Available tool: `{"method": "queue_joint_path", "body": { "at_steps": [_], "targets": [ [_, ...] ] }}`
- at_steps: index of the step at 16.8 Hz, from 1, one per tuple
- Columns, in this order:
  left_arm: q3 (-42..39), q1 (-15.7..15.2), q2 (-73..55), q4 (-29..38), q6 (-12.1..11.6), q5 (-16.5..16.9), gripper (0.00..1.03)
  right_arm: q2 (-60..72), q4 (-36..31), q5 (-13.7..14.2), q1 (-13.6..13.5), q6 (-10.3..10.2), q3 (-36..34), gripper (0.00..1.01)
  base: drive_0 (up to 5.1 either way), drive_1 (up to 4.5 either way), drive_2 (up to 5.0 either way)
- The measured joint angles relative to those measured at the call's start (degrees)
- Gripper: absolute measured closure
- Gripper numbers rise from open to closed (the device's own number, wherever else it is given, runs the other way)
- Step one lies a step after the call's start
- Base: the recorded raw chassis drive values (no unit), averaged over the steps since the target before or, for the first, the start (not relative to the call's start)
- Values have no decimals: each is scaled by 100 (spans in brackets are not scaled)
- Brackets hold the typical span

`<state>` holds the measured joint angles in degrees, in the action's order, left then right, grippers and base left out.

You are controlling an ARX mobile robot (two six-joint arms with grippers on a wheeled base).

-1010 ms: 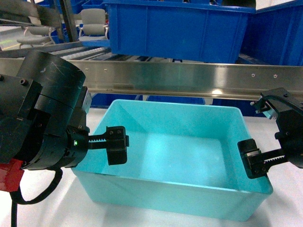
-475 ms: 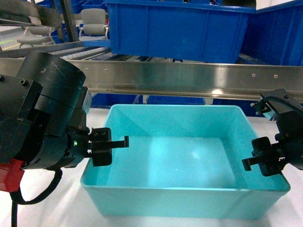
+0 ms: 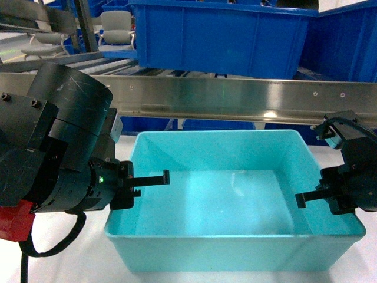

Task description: Organize blue bins on left shelf correctly

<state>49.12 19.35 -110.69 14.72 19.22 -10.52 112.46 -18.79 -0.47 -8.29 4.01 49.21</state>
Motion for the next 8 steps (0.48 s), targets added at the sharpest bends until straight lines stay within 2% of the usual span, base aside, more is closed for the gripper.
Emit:
{"method": "queue_joint_path", "body": {
  "at_steps": [8],
  "targets": [
    [-4, -4, 66, -31, -15, -2, 101, -9, -111, -20, 7, -13, -22, 99, 0, 0, 0]
  ]
}}
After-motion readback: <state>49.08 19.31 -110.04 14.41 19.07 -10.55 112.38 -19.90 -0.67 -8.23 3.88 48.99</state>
